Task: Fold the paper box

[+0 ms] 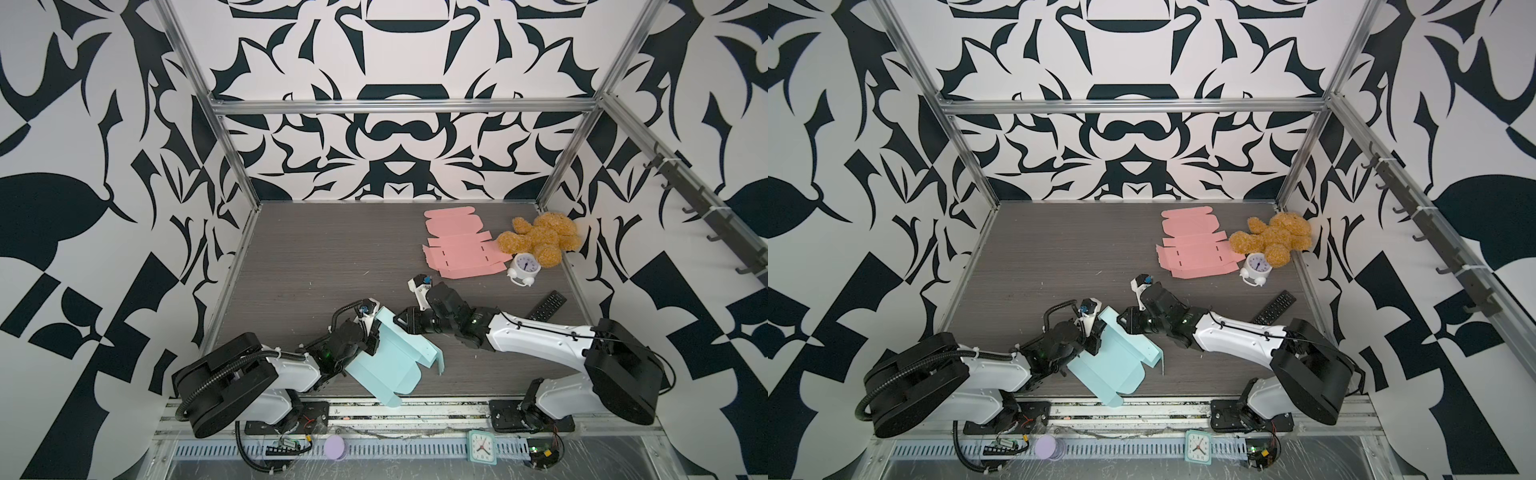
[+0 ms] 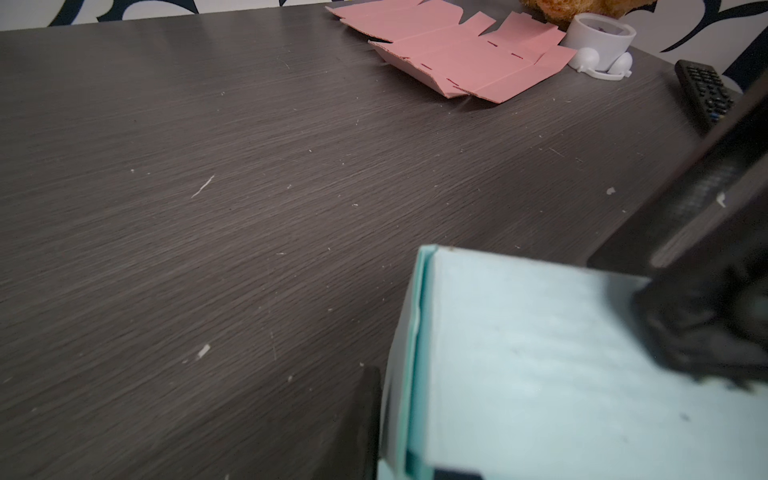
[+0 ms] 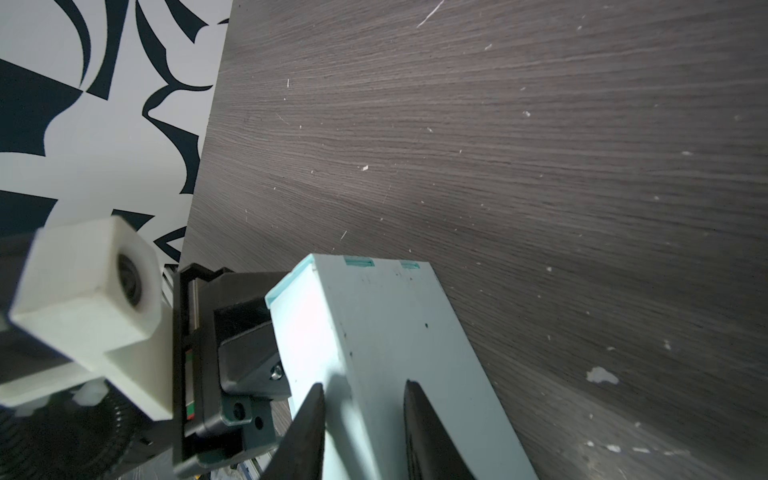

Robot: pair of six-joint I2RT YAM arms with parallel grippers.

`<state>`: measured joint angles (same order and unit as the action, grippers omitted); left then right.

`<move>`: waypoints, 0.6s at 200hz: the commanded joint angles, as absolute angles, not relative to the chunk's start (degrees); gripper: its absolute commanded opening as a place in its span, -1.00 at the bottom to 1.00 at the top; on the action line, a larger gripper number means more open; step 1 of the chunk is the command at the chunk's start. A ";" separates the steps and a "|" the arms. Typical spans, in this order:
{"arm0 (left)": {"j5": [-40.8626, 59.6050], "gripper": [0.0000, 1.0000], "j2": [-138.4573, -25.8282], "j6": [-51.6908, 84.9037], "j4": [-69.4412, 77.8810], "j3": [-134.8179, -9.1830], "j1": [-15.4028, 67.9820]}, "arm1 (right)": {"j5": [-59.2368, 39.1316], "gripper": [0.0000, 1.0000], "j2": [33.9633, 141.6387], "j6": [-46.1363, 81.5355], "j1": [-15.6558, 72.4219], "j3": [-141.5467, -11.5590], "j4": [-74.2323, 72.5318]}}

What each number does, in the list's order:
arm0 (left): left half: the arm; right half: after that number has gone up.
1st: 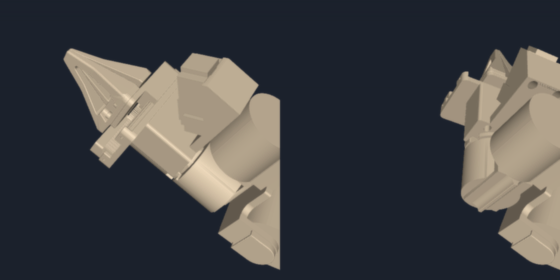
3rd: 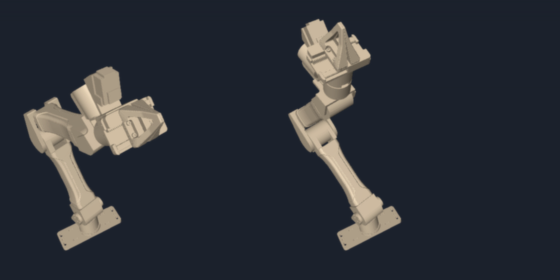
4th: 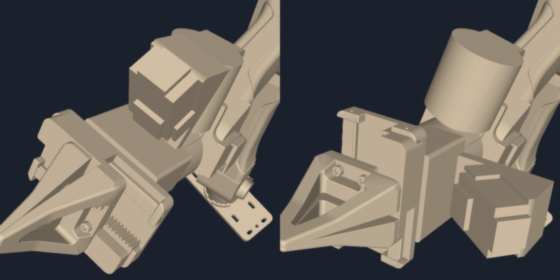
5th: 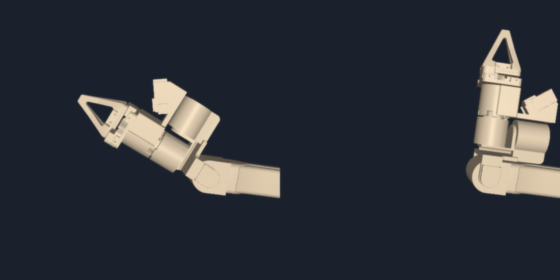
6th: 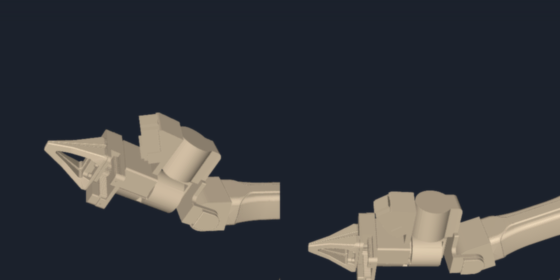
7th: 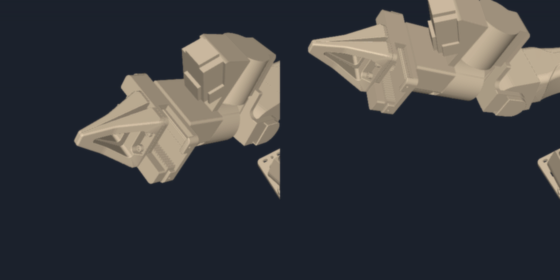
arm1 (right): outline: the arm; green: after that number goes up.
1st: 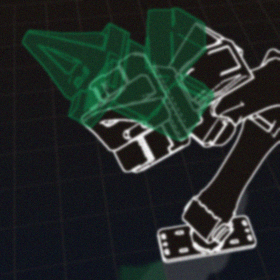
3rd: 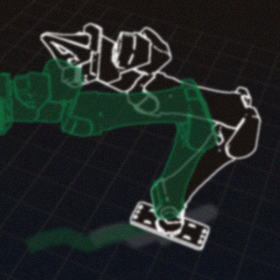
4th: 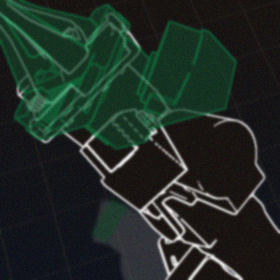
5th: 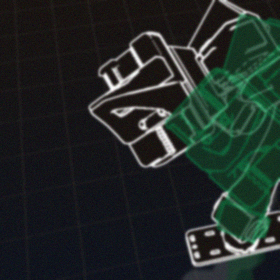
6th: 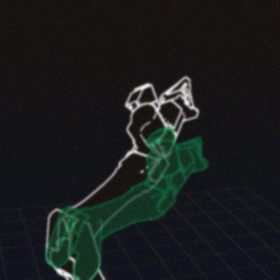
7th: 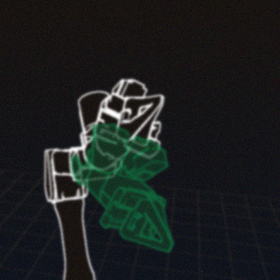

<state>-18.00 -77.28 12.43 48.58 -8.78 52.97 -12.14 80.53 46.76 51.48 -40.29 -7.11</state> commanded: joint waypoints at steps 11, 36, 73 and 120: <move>-17.67 -0.57 -76.03 12.18 49.40 -10.00 53.35 | -10.33 -0.34 79.26 46.49 51.77 -39.20 -3.78; -17.89 -0.65 -76.03 12.17 49.39 -10.13 53.44 | -10.17 -0.34 78.84 46.50 51.78 -38.93 -3.78; -17.80 -0.71 -75.68 12.31 49.39 -10.26 54.12 | -9.77 -0.34 78.06 46.32 51.78 -38.96 -3.45; -18.04 -0.51 -75.85 12.32 49.83 -10.70 54.40 | -9.46 -0.34 77.68 46.28 51.81 -38.50 -3.58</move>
<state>-17.98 -76.58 12.08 48.53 -9.13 54.15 -10.63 78.65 46.65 51.48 -39.38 -5.85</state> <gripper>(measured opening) 0.247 0.332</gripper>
